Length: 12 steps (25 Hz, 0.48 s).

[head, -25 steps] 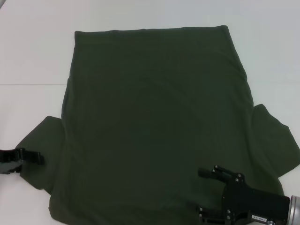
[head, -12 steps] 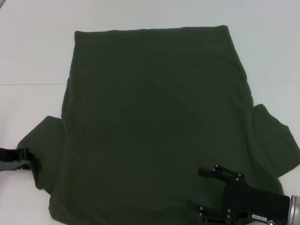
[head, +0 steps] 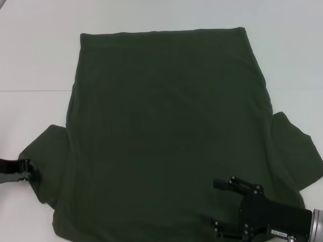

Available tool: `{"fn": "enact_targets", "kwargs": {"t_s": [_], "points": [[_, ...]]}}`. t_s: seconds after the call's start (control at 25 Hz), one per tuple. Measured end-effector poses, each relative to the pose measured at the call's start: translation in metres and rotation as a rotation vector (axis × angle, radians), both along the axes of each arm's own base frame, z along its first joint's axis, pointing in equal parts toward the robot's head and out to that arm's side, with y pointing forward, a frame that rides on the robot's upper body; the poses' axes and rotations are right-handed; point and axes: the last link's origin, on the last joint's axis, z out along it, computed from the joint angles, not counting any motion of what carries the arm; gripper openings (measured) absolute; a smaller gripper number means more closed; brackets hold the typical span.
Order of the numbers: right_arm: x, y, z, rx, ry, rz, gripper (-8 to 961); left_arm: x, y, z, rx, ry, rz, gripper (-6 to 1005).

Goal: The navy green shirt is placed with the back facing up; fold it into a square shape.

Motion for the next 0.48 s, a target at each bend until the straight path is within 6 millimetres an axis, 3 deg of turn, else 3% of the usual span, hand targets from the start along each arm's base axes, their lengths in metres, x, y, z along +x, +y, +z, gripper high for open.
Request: {"fn": "enact_targets", "kwargs": {"t_s": [0.48], "points": [[-0.001,-0.001,0.000,-0.003,0.006,0.005,916,0.002,-0.003,0.017,0.023,0.025,-0.021,18]]}}
